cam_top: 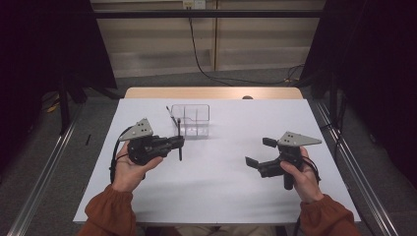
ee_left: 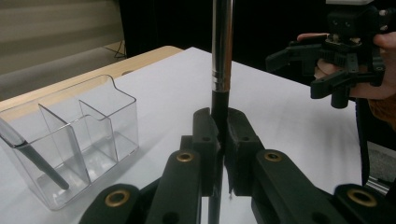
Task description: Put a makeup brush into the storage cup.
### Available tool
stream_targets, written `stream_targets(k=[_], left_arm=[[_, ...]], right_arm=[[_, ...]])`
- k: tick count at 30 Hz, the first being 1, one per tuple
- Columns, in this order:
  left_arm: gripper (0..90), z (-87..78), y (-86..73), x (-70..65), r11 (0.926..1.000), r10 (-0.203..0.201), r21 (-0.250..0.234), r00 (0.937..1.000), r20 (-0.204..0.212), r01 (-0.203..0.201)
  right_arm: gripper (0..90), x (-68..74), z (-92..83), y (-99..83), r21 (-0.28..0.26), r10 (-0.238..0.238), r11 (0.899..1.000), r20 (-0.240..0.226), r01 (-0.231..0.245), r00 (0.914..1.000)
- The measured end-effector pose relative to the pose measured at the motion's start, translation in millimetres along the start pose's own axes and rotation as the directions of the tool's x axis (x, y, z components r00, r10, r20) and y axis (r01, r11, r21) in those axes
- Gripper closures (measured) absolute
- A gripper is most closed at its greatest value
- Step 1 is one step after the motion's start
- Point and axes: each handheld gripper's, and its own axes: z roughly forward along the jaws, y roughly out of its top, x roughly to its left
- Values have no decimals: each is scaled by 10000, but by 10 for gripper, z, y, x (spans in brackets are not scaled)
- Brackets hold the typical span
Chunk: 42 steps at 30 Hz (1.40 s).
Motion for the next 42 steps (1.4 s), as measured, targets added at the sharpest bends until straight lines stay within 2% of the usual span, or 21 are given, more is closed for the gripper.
stream_targets(k=[3,4,8,10,11,13,15,18,21,23,34,42], left_arm=[[841,-14,9,19,10000,10,-9,10000,-65,-10],[841,-17,13,24,10000,-11,-29,10000,-76,11],[841,-26,21,43,10000,-35,-30,9998,-174,35],[841,-23,19,54,10000,-13,-19,9998,-185,13],[841,-24,20,61,10000,-18,-36,9998,-192,18],[841,-28,25,75,9999,-67,-78,9997,-239,65],[841,-36,36,88,10000,-50,-87,9996,-286,48],[841,-56,59,108,9999,-43,-115,9994,-338,39],[841,-67,75,127,9998,-94,-173,9992,-379,87],[841,-74,82,150,9997,-143,-225,9992,-366,134],[841,-68,124,237,9993,-243,-307,9982,-547,226],[841,-24,232,276,9991,-156,-414,9978,-641,130]], right_arm=[[3,-25,-53,-68,74,-1,10000,223,-1,9998],[4,-36,-73,-88,0,114,9999,261,-114,9996],[6,-79,-149,-149,-197,24,9998,568,-13,9984],[8,-97,-194,-180,-331,-198,9992,751,224,9970],[8,-103,-213,-193,-410,-102,9991,819,136,9966],[6,-115,-253,-217,-512,19,9987,840,24,9965],[10,-115,-293,-242,-517,-89,9986,996,142,9950],[8,-124,-349,-291,-610,135,9981,881,-81,9960],[8,-129,-414,-345,-578,-7,9983,1038,68,9946],[14,-138,-437,-365,-682,105,9977,1152,-27,9933],[13,-157,-459,-485,-1304,182,9915,1452,9,9892],[12,-151,-439,-501,-1232,81,9923,1550,112,9879]])
